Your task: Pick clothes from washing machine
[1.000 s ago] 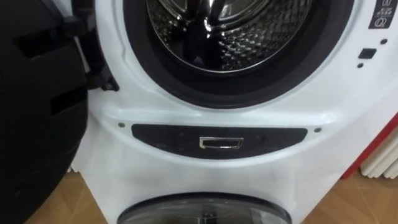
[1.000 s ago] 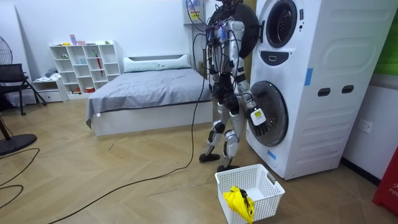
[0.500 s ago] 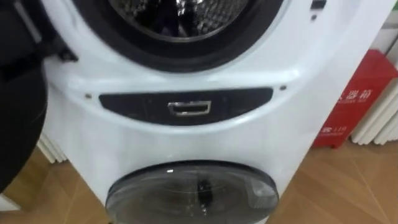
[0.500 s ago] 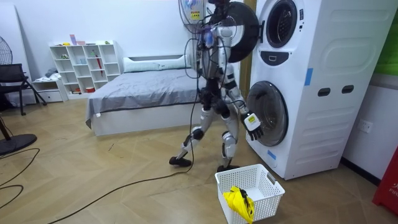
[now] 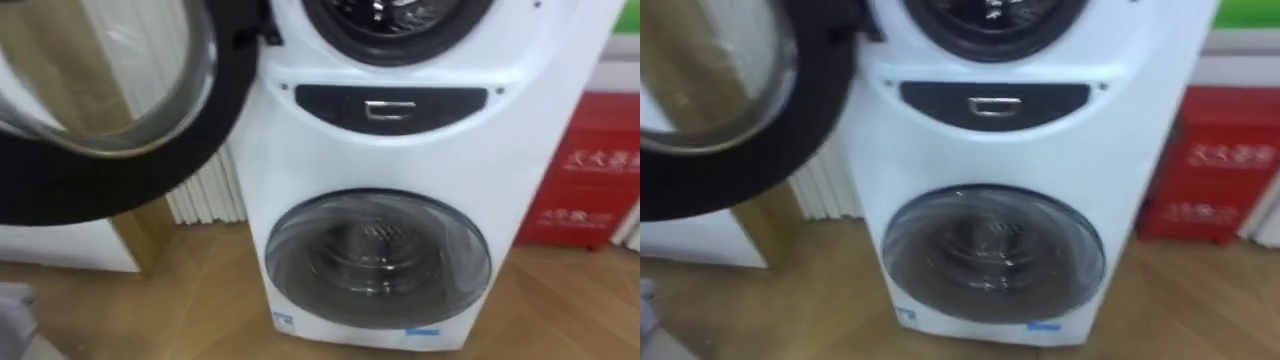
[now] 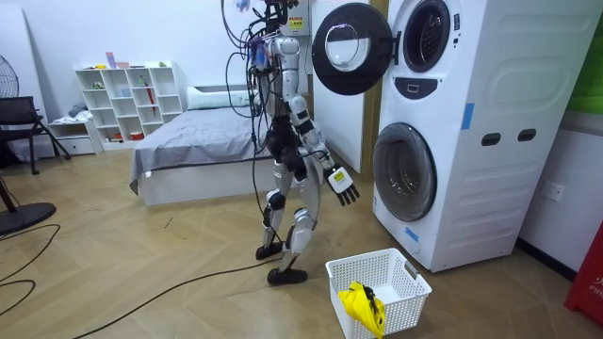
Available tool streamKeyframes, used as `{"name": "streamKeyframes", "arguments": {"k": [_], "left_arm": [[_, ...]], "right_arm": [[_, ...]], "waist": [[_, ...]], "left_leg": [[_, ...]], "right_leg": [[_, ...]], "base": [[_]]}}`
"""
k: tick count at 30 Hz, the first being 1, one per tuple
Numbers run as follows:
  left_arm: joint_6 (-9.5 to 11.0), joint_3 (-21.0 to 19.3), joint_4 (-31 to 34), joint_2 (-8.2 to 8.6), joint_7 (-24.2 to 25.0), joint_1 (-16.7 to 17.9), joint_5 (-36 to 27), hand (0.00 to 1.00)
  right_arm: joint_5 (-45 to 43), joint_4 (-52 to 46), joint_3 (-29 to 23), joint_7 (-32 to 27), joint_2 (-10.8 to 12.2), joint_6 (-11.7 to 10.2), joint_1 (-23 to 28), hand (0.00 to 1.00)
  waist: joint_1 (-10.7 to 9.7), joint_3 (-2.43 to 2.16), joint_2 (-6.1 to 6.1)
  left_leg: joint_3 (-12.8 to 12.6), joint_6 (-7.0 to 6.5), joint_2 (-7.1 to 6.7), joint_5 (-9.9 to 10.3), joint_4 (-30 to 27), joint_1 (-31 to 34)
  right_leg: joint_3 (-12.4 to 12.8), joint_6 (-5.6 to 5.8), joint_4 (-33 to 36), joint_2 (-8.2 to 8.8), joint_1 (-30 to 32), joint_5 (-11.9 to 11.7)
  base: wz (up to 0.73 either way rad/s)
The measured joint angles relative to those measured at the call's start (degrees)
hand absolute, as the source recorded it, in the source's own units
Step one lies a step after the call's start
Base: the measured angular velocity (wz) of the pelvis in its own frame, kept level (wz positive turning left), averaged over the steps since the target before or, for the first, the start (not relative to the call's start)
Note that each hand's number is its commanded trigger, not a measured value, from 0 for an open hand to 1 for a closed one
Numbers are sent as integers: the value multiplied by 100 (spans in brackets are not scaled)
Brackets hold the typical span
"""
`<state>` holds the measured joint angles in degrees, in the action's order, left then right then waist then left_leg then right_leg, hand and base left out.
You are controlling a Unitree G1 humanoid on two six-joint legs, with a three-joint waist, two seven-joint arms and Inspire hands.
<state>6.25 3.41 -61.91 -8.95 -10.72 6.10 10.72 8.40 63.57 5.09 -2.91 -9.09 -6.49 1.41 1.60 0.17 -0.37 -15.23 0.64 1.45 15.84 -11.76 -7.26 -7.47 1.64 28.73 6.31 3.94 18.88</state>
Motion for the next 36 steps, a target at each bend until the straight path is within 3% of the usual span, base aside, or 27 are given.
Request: {"name": "streamKeyframes", "arguments": {"k": [1, 3, 5, 8, 16, 21, 25, 28, 31, 32, 35, 36], "left_arm": [[23, -27, -5, 34, 2, 33, 0, 0], [70, -96, -6, 51, 1, 100, 6, 0], [102, -137, -4, 51, -6, 115, 5, 0], [181, -145, 0, 70, -7, 117, -17, 0], [261, -126, -48, 138, 14, 109, -595, 0], [252, -320, -276, 131, 18, 123, -1169, 0], [248, -503, -332, 100, 26, 111, -1724, 0], [246, -1023, -318, -32, 25, -21, -1978, 0], [226, -1593, -321, -262, 12, -383, -2206, 0], [227, -1678, -308, -329, 11, -461, -2310, 0], [265, -1809, -136, -901, -12, -873, -2830, 0], [262, -1842, -98, -986, -15, -928, -2940, 0]], "right_arm": [[-94, -22, 62, 20, -12, -32, -11, 0], [-223, -30, 191, 96, 0, -31, 1, 0], [-320, -24, 262, 197, -3, -34, 36, 0], [-389, 5, 266, 224, -9, -57, 62, 0], [-374, -3, 222, 145, -7, -164, 150, 0], [-370, -185, 65, 107, 7, -242, 179, 0], [-393, -328, -16, 96, -11, -240, 244, 0], [-590, -631, -177, 117, -11, -287, 442, 0], [-1020, -739, -663, 118, -62, -296, 509, 0], [-1100, -804, -731, 112, -87, -292, 539, 0], [-1381, -968, -954, 125, -220, -406, 683, 0], [-1438, -1017, -1006, 141, -232, -413, 717, 0]], "waist": [[43, 0, 15], [50, -7, 46], [19, -3, 12], [41, -12, -28], [-5, -14, -78], [17, -26, -90], [16, 3, -13], [5, 5, 40], [-43, 78, 179], [-48, 64, 209], [-148, -12, 332], [-155, -15, 350]], "left_leg": [[23, 37, 19, -22, -15, 87], [164, 81, 119, -88, -12, 109], [319, 128, 228, -125, 0, 79], [344, 156, 314, -141, 4, 76], [763, 156, 285, -141, 140, 83], [797, 152, 275, -143, 218, 52], [893, 153, 269, -143, 231, -47], [848, 153, 290, -143, 240, -85], [847, 153, 281, -143, 247, -224], [846, 153, 281, -143, 249, -234], [735, 153, 282, -143, 260, -251], [747, 153, 279, -143, 257, -254]], "right_leg": [[37, -128, -390, -136, -68, -74], [103, -246, -785, -314, -179, -253], [137, -314, -1111, -473, -319, -441], [228, -357, -1353, -592, -372, -603], [229, -307, -1656, -671, -501, -802], [223, -274, -1719, -672, -550, -826], [241, -257, -1888, -662, -708, -863], [299, -265, -1908, -673, -748, -868], [304, -265, -1922, -664, -889, -869], [310, -265, -1918, -664, -892, -869], [363, -262, -1919, -672, -886, -871], [375, -262, -1918, -684, -883, -871]], "base": [[-34], [-41], [-24], [-22], [-2], [3], [-1], [-6], [-2], [-6], [-7], [-18]]}}
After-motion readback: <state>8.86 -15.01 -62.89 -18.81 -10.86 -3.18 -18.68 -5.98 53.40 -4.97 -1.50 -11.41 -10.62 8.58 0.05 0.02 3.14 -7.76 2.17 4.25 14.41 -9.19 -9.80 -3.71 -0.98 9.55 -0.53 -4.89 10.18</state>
